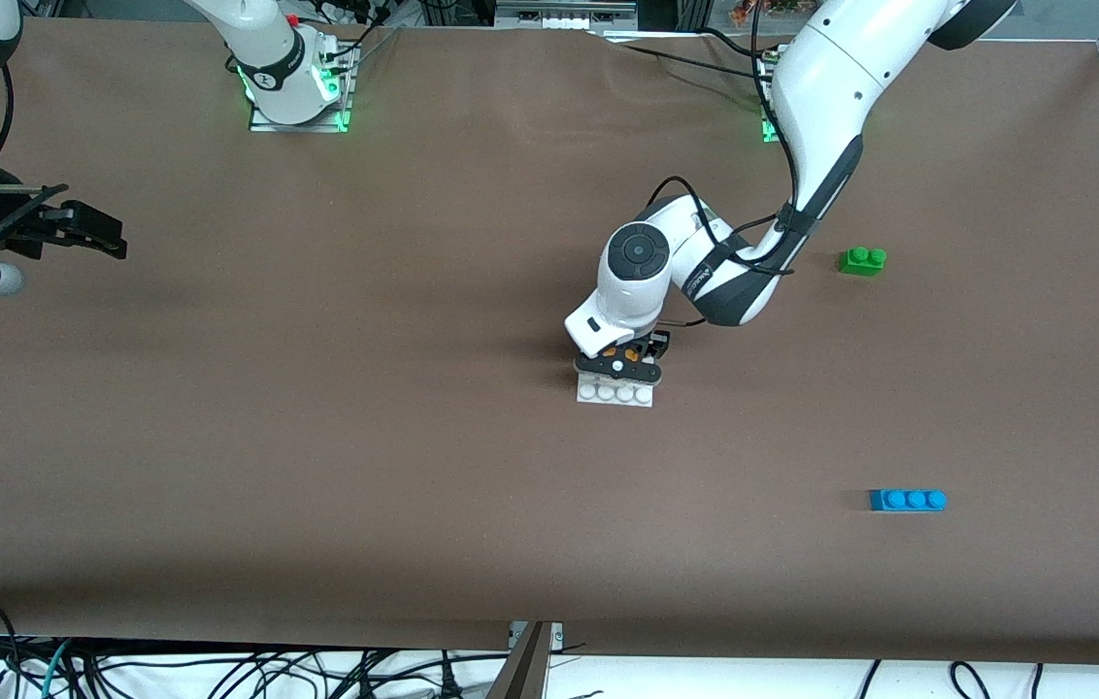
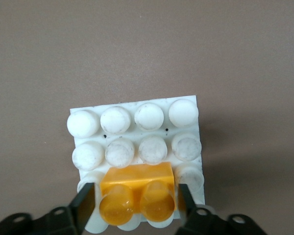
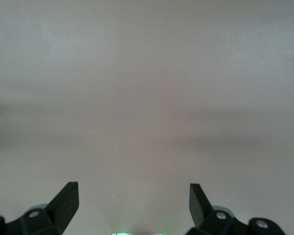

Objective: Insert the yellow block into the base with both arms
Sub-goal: 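Open the left gripper and lift it off the yellow block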

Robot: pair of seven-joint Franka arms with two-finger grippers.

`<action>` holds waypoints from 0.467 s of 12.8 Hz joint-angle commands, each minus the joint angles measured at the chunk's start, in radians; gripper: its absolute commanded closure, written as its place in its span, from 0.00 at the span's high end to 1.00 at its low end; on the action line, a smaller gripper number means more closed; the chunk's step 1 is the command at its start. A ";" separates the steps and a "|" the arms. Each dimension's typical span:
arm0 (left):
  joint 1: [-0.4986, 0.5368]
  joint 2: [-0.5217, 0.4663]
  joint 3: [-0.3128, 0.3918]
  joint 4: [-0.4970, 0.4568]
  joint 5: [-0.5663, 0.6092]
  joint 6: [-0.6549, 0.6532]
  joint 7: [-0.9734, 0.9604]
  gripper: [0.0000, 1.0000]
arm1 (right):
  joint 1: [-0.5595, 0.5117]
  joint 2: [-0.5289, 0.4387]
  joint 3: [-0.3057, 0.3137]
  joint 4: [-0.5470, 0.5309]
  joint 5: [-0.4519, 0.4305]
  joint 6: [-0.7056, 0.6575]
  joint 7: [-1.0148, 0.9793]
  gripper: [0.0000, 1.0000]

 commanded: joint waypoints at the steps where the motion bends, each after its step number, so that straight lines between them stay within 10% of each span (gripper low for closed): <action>1: 0.011 -0.029 -0.006 -0.008 0.024 -0.009 0.000 1.00 | -0.005 0.009 0.006 0.022 -0.007 -0.010 0.006 1.00; 6: 0.069 -0.166 -0.046 0.000 -0.043 -0.188 0.003 1.00 | -0.005 0.009 0.005 0.022 -0.005 -0.008 0.003 1.00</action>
